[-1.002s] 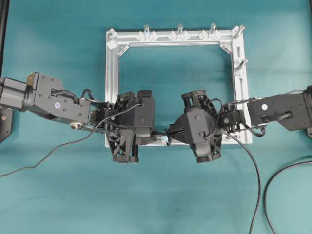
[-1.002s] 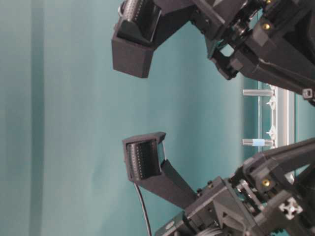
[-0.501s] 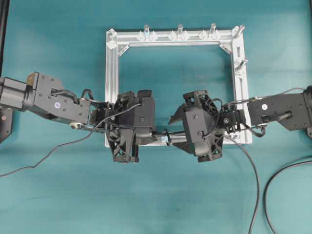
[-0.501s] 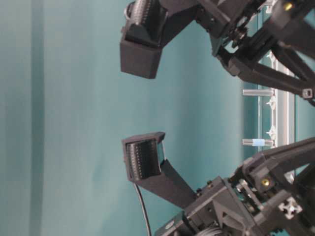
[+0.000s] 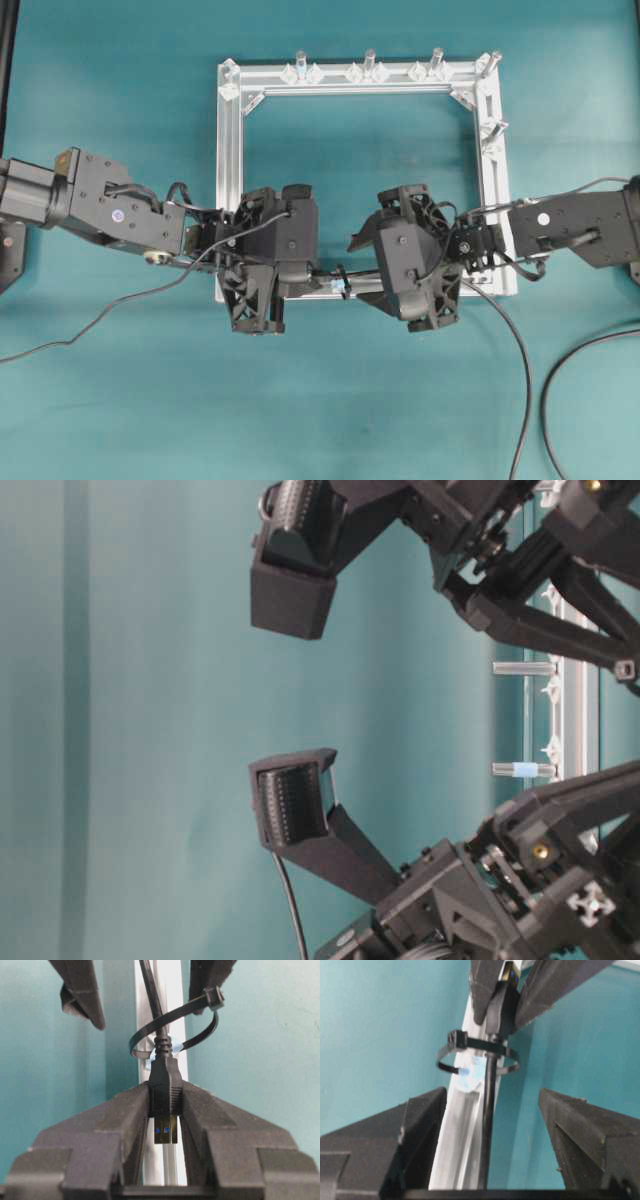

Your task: Insert the wire through the string loop located in the center.

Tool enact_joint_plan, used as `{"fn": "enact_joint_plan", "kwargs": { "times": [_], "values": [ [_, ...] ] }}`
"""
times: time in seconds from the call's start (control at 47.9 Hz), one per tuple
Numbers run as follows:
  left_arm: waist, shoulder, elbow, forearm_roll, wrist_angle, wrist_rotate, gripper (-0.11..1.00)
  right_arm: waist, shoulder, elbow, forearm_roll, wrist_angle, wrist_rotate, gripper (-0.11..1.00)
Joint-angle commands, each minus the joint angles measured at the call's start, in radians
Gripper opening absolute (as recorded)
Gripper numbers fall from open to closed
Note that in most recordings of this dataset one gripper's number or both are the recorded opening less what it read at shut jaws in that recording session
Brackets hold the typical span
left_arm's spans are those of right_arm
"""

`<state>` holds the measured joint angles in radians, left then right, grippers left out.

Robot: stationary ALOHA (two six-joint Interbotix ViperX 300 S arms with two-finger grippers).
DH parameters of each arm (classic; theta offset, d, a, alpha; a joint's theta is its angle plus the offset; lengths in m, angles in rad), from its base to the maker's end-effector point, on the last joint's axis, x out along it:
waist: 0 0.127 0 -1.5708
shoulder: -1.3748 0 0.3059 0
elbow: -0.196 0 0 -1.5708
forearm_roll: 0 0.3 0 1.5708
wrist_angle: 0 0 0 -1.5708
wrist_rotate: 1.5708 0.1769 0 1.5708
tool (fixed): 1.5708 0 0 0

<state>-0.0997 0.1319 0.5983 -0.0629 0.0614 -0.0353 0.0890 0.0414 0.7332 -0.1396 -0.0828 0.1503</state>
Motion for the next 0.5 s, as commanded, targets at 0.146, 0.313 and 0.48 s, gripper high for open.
{"fn": "enact_joint_plan", "kwargs": {
  "times": [0.146,0.313,0.48],
  "values": [
    [-0.002,-0.041,0.026,0.003,0.044,0.0,0.19,0.002,-0.051,0.002,0.003,0.021,0.003,0.75],
    [-0.002,-0.118,0.11,0.003,0.069,-0.003,0.19,0.003,-0.058,0.003,0.003,0.028,0.003,0.75],
    [-0.002,-0.21,0.195,0.0,0.089,-0.006,0.19,0.002,-0.058,0.003,0.003,0.028,0.003,0.75]
  ]
}}
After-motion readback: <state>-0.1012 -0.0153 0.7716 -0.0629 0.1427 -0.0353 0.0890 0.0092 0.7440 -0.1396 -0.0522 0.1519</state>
